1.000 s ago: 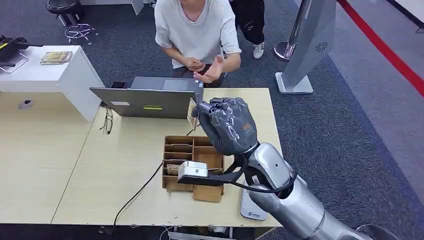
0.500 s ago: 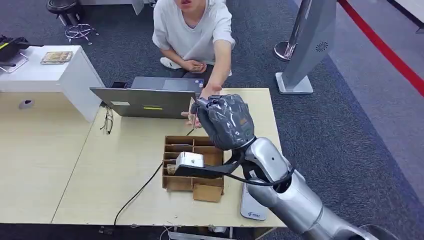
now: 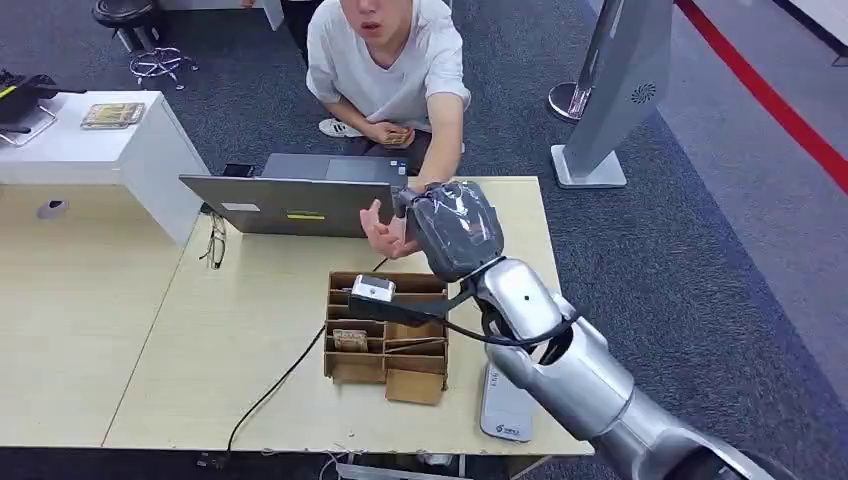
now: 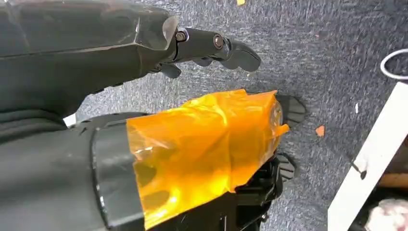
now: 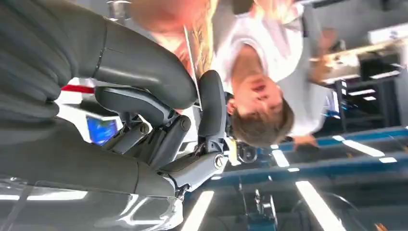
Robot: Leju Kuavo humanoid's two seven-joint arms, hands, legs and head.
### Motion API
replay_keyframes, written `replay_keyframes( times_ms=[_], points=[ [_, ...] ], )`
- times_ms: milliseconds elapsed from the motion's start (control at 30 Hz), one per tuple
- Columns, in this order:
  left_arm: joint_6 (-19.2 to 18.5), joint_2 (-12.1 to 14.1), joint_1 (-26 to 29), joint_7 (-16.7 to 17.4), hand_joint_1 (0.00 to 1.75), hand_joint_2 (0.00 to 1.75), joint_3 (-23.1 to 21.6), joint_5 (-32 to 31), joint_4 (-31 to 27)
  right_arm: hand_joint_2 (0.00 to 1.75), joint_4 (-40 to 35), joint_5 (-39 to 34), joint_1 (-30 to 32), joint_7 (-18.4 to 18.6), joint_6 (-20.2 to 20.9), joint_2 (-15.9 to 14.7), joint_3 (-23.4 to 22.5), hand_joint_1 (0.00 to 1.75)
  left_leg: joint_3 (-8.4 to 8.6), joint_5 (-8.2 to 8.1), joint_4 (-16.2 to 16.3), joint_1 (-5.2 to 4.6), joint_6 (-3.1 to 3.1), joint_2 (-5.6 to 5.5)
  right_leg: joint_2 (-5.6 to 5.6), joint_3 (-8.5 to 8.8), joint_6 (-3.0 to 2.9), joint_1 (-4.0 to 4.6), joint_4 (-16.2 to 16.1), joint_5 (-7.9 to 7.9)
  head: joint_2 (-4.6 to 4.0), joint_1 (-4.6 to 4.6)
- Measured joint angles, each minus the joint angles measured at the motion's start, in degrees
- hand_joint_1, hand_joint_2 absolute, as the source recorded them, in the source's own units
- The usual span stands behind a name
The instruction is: Pass the card to the sensor for recognition and then transmit it.
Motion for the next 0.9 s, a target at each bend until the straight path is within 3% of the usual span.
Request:
replay_keyframes(
  times_ms=[67,100,133,167,367,400,900],
  points=[
    [-0.04,-0.11,0.00,0.02,0.00,0.00,0.00,-0.07,-0.02,1.75,1.29,0.61,-0.27,0.48,0.57,0.02,0.02,1.31,0.00,0.00,0.00,0.00,0.00,0.00,0.00,0.00,0.00,0.00,0.00,0.00,0.00,0.00],
    [-0.04,-0.15,0.00,0.04,0.00,0.00,0.02,-0.13,-0.02,1.75,1.89,0.63,-0.35,0.61,0.85,0.02,0.04,0.52,0.00,0.00,0.00,0.00,0.00,0.00,0.00,0.00,0.00,0.00,0.00,0.00,0.00,0.00],
    [-0.04,-0.17,0.00,0.06,0.00,0.00,0.00,-0.24,-0.02,1.75,2.42,0.74,-0.42,0.85,1.11,0.02,0.04,0.52,0.00,0.00,0.00,0.00,0.00,0.00,0.00,0.00,0.01,0.00,0.00,0.01,0.00,0.02],
    [-0.04,-0.20,0.00,0.06,0.00,0.00,0.02,-0.28,-0.02,1.75,2.94,1.05,-0.53,1.07,1.50,0.02,0.07,0.00,0.00,0.00,0.00,0.00,0.00,0.00,0.00,0.00,0.01,0.00,0.00,0.01,0.00,0.00],
    [-0.07,-0.24,-0.01,0.13,0.00,0.00,0.02,-0.59,-0.02,1.75,5.20,1.59,-0.95,1.66,2.58,0.02,0.28,0.00,0.00,0.00,0.00,0.00,0.00,0.00,0.00,0.00,0.00,0.00,0.00,0.00,0.00,0.00],
    [-0.07,-0.24,-0.01,0.13,0.00,0.00,0.02,-0.61,-0.02,0.00,5.46,1.59,-1.03,1.68,2.62,0.02,0.35,0.00,0.00,0.00,0.00,0.00,0.00,0.00,0.01,-0.01,0.00,0.00,0.00,0.00,0.00,0.00],
    [0.22,-0.22,0.02,0.06,0.00,0.00,0.02,-0.74,-0.02,0.00,5.04,1.57,-0.88,1.24,1.37,0.02,0.46,0.00,0.00,0.00,0.00,0.00,0.00,0.01,0.01,-0.01,0.00,0.00,0.00,0.00,0.00,0.00]
  ],
)
